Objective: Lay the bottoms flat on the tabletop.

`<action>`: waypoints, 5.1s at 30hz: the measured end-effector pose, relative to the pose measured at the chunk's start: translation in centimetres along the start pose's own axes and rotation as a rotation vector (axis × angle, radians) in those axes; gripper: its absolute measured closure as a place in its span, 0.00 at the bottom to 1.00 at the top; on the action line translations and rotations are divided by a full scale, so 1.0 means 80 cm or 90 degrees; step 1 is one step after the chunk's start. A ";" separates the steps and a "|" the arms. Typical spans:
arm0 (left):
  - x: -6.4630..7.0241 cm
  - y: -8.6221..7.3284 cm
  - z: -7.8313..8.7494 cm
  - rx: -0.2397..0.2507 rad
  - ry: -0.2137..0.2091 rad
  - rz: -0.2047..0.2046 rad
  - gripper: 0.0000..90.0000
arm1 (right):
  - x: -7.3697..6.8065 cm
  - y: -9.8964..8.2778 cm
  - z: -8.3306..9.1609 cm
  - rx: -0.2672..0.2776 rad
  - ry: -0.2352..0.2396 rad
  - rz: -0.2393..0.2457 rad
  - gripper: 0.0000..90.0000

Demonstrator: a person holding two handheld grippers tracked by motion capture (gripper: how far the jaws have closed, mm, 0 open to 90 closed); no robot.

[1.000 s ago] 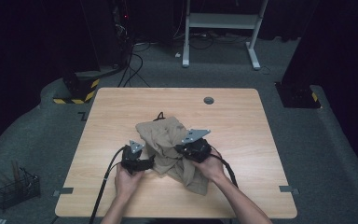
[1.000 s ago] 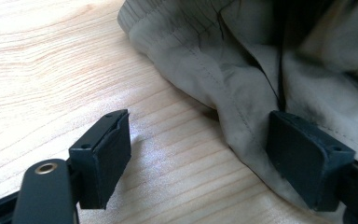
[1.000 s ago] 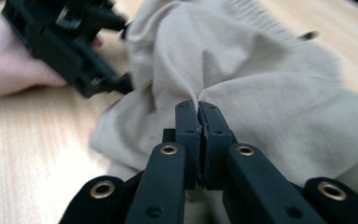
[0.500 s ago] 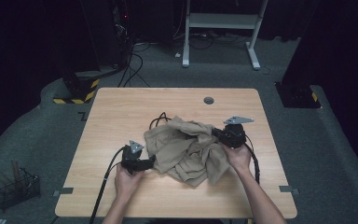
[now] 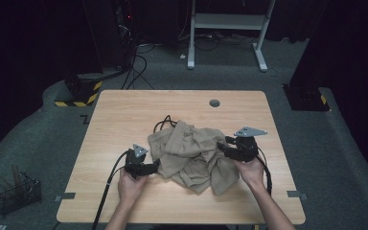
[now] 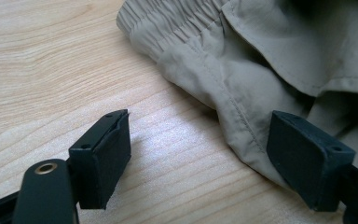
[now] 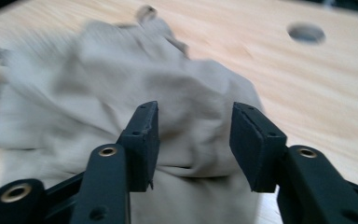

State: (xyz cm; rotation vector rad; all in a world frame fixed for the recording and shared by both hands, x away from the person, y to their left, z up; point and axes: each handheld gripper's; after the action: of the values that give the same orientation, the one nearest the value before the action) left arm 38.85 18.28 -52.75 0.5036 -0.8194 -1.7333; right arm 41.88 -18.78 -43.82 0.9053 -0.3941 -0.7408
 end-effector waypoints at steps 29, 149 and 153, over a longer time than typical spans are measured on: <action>0.000 0.000 0.000 0.000 0.001 -0.002 0.24 | -0.055 0.027 -0.047 -0.030 0.054 0.131 1.00; 0.076 0.028 0.025 -0.098 -0.092 -0.095 0.39 | -0.097 -0.023 -0.084 -0.098 0.073 0.126 0.65; 0.081 0.025 0.006 -0.118 -0.085 -0.090 0.43 | -0.096 -0.027 -0.100 -0.136 0.090 0.125 0.85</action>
State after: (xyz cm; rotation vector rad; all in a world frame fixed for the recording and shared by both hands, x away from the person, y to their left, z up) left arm 37.82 11.92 -50.50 0.3290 -0.7212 -1.9683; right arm 40.48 -9.59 -50.25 0.7019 -0.2686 -0.5235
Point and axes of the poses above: each handheld gripper's, and its own axes: z roughly backward along the jaws, y roughly out of its top, x roughly to its right, and after that the axes turned 5 degrees about z, right-handed
